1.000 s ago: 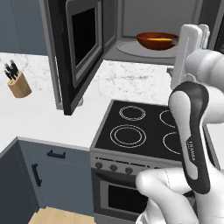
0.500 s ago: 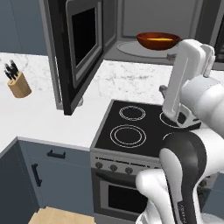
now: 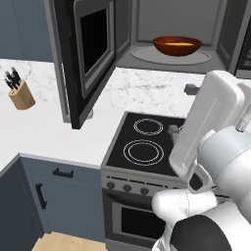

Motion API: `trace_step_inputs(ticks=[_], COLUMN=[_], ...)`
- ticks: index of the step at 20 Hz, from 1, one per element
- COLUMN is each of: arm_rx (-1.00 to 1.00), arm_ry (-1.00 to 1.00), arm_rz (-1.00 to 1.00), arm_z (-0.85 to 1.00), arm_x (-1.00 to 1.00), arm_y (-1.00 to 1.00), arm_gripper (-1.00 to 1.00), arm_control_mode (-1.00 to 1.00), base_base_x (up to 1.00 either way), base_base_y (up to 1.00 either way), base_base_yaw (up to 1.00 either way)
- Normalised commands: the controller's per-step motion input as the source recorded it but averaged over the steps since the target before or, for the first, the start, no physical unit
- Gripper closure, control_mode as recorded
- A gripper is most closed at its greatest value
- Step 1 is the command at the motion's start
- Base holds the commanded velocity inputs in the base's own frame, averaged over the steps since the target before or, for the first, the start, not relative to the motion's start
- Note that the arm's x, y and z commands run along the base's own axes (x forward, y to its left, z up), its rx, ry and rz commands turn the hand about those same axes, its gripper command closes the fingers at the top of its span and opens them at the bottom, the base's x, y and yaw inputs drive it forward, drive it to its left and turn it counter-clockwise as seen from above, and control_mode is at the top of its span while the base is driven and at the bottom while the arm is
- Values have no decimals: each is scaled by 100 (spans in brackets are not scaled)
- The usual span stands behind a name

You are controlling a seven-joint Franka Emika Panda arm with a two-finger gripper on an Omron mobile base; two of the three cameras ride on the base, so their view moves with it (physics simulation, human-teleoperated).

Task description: Pick the corn from the sink and place it in the bowl. Then pick the bowl and place it in the microwave. Then close the microwave door and press the start button.

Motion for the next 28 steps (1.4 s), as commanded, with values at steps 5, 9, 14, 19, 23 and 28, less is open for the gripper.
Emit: trace_step_inputs(ticks=[5,9,14,19,23,28], arm_rx=[3,1,0,0,0,0], arm_ry=[-9,-19,-11,-4,-14,-7], arm_rz=[-2,-5,-8,-9,-10,-9], arm_z=[-44,-59,-37,-53,-33,-24], arm_x=[-21,0,34,75,53,68], arm_y=[69,60,49,55,67,60], arm_gripper=[-100,-100,-100,-100,-100,-100], arm_control_mode=[-100,-100,-100,-100,-100,-100], base_base_x=[0,0,0,0,0,0], base_base_y=[0,0,0,0,0,0], base_base_yaw=[0,0,0,0,0,0])
